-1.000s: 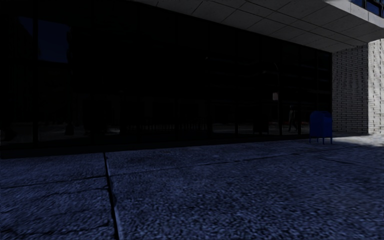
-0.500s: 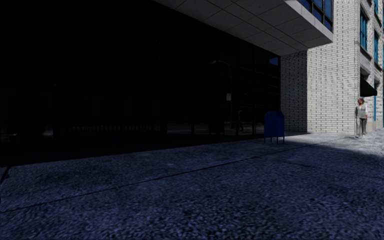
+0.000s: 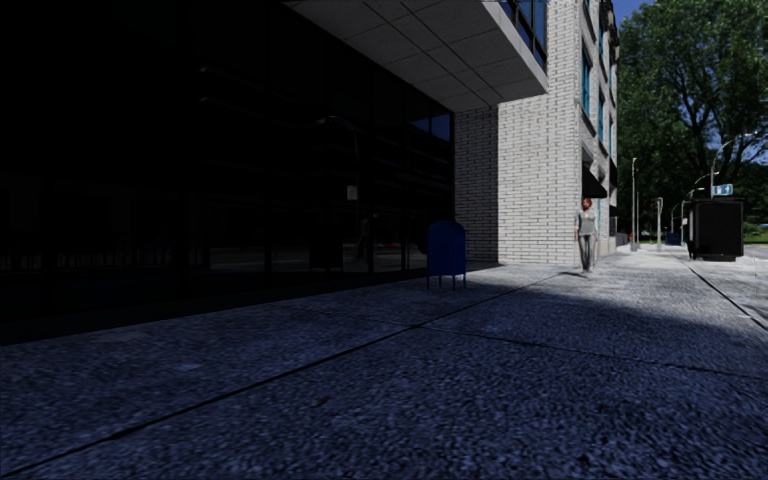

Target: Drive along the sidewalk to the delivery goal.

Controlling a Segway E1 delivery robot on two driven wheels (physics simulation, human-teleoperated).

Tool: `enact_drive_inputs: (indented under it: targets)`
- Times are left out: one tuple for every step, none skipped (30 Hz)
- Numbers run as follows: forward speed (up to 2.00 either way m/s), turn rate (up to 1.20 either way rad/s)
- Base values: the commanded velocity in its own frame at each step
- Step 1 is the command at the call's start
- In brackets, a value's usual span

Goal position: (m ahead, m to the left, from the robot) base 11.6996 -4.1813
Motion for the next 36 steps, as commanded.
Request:
enact_drive_inputs:
  targets:
    - [1.59, -0.7]
    - [1.59, -0.7]
    - [1.59, -0.7]
    - [1.59, -0.7]
    - [1.59, -0.7]
    - [1.59, -0.7]
    - [1.59, -0.7]
    - [1.59, -0.7]
    - [1.59, -0.7]
    - [1.59, -0.7]
    - [1.59, -0.7]
    - [1.59, -0.7]
    - [1.59, -0.7]
    - [1.59, -0.7]
    - [1.59, -0.7]
    - [1.59, -0.7]
    - [1.59, -0.7]
    - [1.59, -0.7]
    - [1.59, -0.7]
    - [1.59, -0.7]
    - [1.59, -0.7]
    - [1.59, -0.7]
    - [1.59, -0.7]
    - [1.59, -0.7]
    - [1.59, -0.7]
    - [1.59, -0.7]
    - [1.59, -0.7]
    - [1.59, -0.7]
    - [1.59, -0.7]
    - [1.59, -0.7]
    - [1.59, -0.69]
    - [2.0, -0.49]
    - [2.0, -0.02]
    - [2.0, -0.02]
    - [2.0, 0.0]
    - [2.0, 0.0]
